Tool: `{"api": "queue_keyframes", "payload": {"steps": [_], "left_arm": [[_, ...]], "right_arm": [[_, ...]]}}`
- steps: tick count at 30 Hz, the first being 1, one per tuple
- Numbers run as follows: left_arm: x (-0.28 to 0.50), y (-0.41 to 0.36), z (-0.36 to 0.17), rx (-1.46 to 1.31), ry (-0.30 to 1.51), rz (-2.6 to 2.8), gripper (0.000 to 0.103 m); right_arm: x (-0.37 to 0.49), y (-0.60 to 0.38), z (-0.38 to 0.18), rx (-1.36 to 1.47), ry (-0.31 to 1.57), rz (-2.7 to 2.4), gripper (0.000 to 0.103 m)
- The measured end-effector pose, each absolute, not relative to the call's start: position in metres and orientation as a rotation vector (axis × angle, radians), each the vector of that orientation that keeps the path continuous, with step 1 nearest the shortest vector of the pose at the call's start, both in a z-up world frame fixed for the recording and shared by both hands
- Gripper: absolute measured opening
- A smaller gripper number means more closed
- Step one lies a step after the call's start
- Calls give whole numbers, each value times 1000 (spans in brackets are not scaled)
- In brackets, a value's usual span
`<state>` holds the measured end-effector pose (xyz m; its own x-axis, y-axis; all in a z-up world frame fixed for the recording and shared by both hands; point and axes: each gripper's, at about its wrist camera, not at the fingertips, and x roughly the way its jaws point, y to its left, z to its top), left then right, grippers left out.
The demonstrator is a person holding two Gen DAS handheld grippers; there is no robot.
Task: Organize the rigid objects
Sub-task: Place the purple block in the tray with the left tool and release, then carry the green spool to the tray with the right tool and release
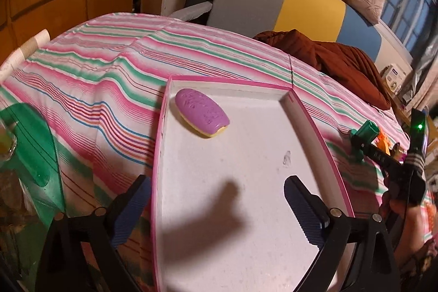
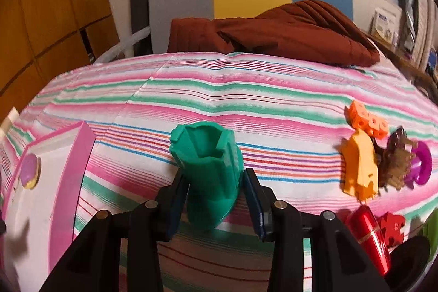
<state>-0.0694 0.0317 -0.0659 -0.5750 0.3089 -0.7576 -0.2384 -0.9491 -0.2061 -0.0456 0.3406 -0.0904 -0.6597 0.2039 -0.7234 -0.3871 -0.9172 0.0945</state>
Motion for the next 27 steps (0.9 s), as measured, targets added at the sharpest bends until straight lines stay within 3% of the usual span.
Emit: {"api": "queue_keyframes", "payload": {"steps": [10, 27], "left_arm": [[-57, 30, -65, -1204, -62, 2540, 98], [-40, 20, -60, -1163, 25, 2550, 99]], "right_arm": [[-35, 339, -88, -1061, 378, 2572, 41], [-62, 240, -36, -1240, 162, 2871, 41]]}}
